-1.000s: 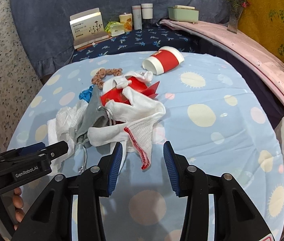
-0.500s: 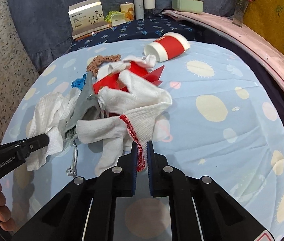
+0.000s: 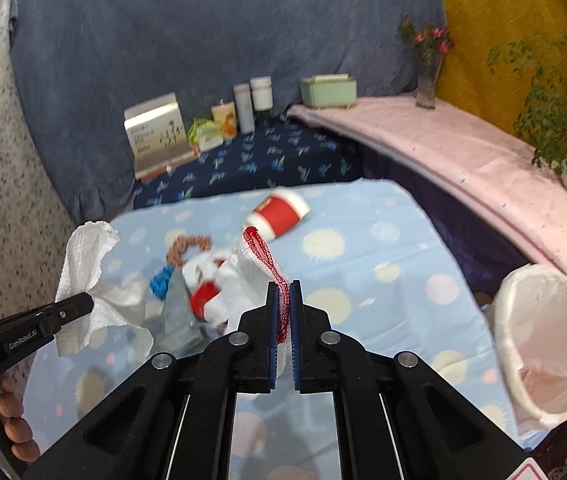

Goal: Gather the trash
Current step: 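Lift the tissue and glove and carry both over the trash bin, then open both tools to drop the tissue and glove into the bin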

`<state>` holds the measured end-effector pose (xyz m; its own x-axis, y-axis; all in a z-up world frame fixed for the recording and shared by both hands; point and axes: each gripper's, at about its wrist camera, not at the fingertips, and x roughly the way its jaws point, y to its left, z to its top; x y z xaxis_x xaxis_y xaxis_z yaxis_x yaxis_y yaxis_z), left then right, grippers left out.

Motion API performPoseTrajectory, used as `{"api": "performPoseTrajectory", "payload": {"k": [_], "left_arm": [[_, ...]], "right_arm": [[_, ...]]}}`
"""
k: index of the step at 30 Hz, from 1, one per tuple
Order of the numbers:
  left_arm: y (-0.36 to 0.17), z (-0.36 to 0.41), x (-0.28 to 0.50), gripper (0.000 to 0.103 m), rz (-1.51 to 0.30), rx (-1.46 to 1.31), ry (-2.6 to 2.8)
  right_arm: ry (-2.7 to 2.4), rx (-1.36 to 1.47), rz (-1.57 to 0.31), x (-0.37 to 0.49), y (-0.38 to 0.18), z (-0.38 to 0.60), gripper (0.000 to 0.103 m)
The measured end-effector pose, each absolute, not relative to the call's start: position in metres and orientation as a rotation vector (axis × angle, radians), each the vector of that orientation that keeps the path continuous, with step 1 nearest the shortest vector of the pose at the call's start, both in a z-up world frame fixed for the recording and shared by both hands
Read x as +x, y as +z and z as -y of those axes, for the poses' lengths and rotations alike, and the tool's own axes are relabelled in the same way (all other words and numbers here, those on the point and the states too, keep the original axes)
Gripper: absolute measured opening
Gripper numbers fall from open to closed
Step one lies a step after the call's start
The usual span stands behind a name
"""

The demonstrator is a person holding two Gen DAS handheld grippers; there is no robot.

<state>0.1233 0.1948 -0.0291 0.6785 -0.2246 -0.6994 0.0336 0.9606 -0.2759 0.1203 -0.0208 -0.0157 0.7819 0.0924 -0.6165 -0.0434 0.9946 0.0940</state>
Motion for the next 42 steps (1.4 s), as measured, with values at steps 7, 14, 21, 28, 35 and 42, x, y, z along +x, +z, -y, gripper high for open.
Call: {"api": "performPoseTrajectory", "payload": {"k": [7,14,21,28,35,42], "left_arm": [[0.016,-0.143,0.116,0.003,-0.743,-0.205,-0.259],[0.046,-0.078,0.112,0.003,-0.705,-0.151,-0.384],[0.062,-0.012,0.110,0.003,-0.698,-0.098,-0.511],[0.064,0.056,0.109,0.003,-0.723,-0.057,-0.665],[0.054,0.117,0.108,0.003,-0.753,-0.019,-0.772],[0.044,0.158,0.108,0.004,-0.785,0.015,-0.834]], "right_arm": [[0.016,0.097,-0.567,0.095,0.026,0.064,0.005],[-0.057,0.106,-0.489,0.071,0.057,0.112,0.005],[-0.146,0.127,-0.440,0.052,0.075,0.162,0.005],[-0.253,0.122,-0.434,0.040,0.080,0.208,0.005],[-0.341,0.146,-0.456,0.029,0.069,0.251,0.005],[-0.406,0.166,-0.487,0.023,0.057,0.283,0.005]]}}
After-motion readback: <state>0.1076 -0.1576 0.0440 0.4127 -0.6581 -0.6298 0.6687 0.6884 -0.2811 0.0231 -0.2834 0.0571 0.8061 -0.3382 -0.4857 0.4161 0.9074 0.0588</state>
